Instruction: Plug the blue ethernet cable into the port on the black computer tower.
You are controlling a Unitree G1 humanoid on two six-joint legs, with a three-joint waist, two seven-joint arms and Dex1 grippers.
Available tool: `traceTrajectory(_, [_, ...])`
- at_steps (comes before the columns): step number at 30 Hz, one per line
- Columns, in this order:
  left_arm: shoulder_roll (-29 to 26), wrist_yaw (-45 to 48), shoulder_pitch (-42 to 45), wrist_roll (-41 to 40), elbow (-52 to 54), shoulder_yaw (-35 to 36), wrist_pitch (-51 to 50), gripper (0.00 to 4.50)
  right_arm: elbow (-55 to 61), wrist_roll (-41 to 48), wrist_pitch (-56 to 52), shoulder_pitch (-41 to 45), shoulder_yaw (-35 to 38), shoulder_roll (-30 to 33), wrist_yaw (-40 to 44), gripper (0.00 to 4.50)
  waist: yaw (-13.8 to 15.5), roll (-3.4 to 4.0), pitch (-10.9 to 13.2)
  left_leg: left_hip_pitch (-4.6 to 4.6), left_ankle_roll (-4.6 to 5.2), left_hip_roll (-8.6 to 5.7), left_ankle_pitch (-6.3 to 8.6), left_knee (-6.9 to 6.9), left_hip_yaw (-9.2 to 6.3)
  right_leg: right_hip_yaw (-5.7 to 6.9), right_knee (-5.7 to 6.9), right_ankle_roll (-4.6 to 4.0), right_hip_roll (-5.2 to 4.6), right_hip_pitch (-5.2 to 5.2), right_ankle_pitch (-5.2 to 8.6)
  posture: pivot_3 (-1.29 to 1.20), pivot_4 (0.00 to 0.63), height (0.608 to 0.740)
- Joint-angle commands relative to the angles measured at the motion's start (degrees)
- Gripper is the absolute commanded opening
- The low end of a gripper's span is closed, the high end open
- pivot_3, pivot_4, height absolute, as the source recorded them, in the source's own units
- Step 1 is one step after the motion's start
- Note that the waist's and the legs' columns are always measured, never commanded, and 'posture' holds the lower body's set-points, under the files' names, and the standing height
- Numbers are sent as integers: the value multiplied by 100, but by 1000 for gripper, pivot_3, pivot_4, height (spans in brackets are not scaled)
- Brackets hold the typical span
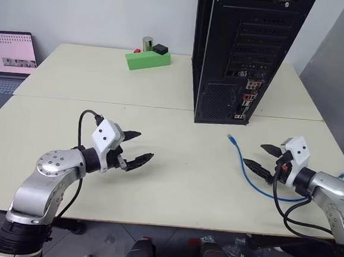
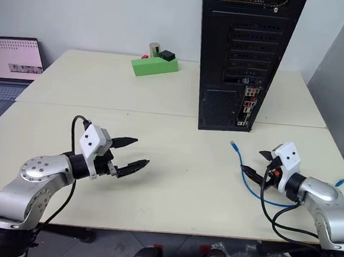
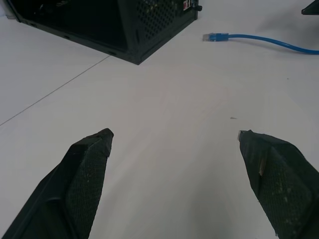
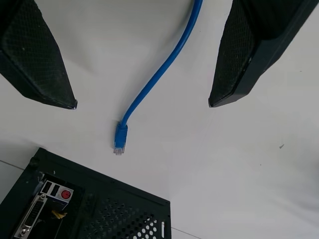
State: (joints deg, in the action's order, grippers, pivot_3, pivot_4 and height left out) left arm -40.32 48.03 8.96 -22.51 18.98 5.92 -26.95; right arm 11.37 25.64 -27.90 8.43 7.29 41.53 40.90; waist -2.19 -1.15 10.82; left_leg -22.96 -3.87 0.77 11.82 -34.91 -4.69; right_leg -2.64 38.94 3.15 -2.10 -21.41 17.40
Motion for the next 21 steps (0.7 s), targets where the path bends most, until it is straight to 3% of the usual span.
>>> traceTrajectory(1, [-73, 66, -93, 9, 227, -16, 131, 4284, 42, -65, 135, 57, 168, 25, 36, 4488, 1, 0, 0, 0, 0, 0, 0, 0, 0, 0, 0, 0, 0, 0, 0, 0, 150, 740])
traceTrajectory(11, [-62, 16, -68, 96, 255, -161, 125, 4284, 35, -244, 216, 23, 37, -58, 81, 4488, 6, 0, 0, 1, 0, 1, 0, 0, 0, 0, 0, 0, 0, 0, 0, 0, 150, 740])
traceTrajectory(21, [19, 65, 94, 212, 433, -584, 176, 4284, -663, -831, 395, 577, -474, -888, -523, 4488, 5, 0, 0, 1, 0, 0, 0, 0, 0, 0, 1, 0, 1, -1, 0, 0, 150, 740])
